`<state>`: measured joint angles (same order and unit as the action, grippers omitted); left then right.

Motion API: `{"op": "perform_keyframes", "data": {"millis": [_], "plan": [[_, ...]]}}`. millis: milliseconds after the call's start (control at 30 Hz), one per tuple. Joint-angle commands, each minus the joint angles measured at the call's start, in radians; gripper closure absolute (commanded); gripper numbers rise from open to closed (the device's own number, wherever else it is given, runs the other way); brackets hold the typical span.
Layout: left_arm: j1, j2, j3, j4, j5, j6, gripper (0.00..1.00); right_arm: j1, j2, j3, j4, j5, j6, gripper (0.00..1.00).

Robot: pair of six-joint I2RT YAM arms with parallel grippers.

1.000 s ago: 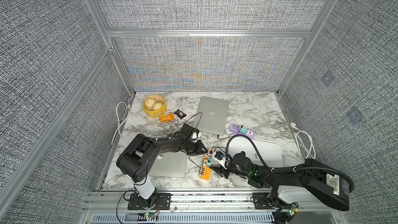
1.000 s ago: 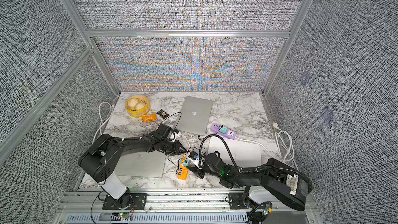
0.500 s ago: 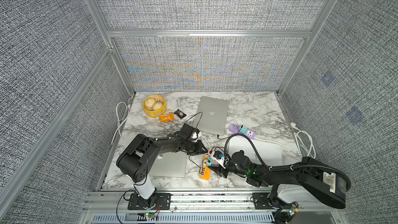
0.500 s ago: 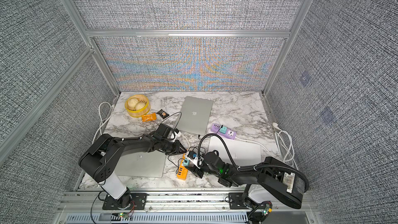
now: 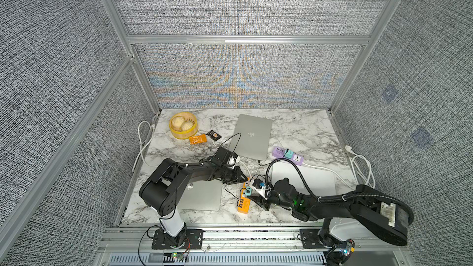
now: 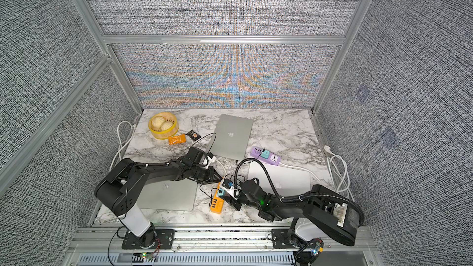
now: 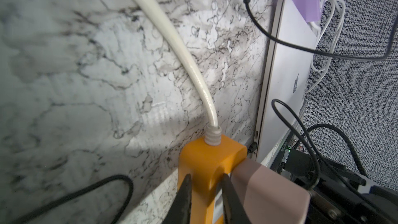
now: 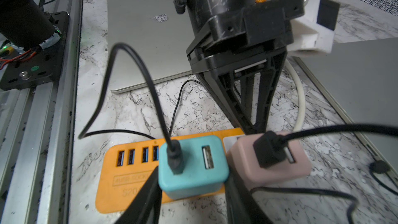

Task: Unplug the laptop charger
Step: Remove the plug from the socket.

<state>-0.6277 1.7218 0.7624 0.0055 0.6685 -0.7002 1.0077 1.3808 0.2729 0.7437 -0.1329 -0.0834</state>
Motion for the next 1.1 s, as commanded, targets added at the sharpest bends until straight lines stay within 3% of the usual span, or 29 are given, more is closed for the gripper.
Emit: {"op": "perform_keyframes", "data": {"millis": [0,700,1067], "plan": [[-0.007,0.020,-0.006,-0.082,-0.084,0.000,0.77,0.001,-0.003,0.006,0.022,-0.030,-0.006,0.57],[-0.007,0.021,0.012,-0.156,-0.166,0.002,0.79,0.007,-0.011,-0.036,0.113,-0.013,-0.006,0.65],[-0.009,0.030,0.012,-0.161,-0.180,0.001,0.79,0.035,-0.041,-0.038,0.091,0.053,-0.043,0.67]]}}
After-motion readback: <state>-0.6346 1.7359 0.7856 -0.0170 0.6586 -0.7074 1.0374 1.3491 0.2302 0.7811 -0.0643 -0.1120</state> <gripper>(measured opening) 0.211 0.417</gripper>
